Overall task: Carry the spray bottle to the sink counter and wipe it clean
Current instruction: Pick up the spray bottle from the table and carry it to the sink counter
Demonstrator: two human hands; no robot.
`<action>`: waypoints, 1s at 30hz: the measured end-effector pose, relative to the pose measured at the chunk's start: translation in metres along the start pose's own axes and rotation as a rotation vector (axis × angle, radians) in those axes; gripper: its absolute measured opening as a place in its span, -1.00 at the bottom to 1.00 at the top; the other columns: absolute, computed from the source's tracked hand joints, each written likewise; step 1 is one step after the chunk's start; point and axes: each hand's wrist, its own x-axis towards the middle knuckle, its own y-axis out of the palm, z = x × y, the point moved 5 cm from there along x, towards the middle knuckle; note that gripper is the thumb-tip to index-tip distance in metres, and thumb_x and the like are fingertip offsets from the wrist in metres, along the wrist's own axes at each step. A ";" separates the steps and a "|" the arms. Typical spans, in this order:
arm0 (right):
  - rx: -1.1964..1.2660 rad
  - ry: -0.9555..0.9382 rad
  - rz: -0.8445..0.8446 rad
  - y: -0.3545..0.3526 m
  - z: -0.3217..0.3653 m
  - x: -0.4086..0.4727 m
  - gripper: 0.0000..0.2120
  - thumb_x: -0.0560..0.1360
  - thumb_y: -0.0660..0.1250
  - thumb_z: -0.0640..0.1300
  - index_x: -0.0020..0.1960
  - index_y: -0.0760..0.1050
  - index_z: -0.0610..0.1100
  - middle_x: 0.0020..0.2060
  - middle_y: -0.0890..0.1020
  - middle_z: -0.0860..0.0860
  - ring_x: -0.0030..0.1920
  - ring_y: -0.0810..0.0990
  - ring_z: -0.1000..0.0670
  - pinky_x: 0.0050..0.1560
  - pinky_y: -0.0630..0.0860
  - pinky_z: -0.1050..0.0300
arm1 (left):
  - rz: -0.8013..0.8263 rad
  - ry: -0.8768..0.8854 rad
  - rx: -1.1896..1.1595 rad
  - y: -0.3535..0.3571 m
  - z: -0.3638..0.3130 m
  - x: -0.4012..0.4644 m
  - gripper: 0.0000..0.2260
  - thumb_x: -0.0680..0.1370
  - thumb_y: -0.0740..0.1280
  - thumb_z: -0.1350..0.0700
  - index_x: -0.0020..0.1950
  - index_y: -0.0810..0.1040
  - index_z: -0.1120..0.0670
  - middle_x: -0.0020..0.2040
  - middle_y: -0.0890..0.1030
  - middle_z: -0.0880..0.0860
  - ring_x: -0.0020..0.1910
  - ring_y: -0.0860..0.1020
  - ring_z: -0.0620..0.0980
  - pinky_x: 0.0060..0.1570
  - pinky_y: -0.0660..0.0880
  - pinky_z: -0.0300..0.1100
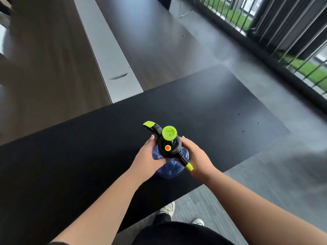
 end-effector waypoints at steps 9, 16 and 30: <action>0.180 0.082 -0.165 -0.035 0.017 -0.001 -0.51 0.44 0.46 -0.06 0.33 0.44 0.11 0.27 0.57 0.06 0.36 0.46 0.02 0.34 0.40 -0.09 | 0.084 0.121 -0.026 -0.009 -0.047 0.025 -0.50 0.37 0.53 0.00 0.05 0.44 -0.54 0.07 0.64 -0.31 0.13 0.56 -0.29 0.13 0.46 -0.20; 0.261 0.093 -0.403 -0.129 0.018 -0.045 -0.53 0.42 0.45 0.09 0.29 0.44 0.20 0.17 0.63 0.17 0.21 0.57 0.13 0.25 0.49 -0.10 | 0.195 0.393 0.032 0.032 -0.150 0.039 -0.49 0.39 0.58 0.03 0.30 0.54 -0.15 0.25 0.60 -0.10 0.27 0.51 -0.10 0.32 0.43 -0.02; 0.209 0.210 -1.051 -0.373 -0.091 -0.331 -0.50 0.36 0.50 0.00 0.28 0.50 0.10 0.15 0.67 0.09 0.20 0.60 0.07 0.29 0.49 -0.14 | 0.753 0.810 -0.033 0.345 -0.407 -0.049 -0.54 0.34 0.56 0.01 0.20 0.56 -0.15 0.10 0.68 -0.25 0.15 0.59 -0.32 0.14 0.44 -0.42</action>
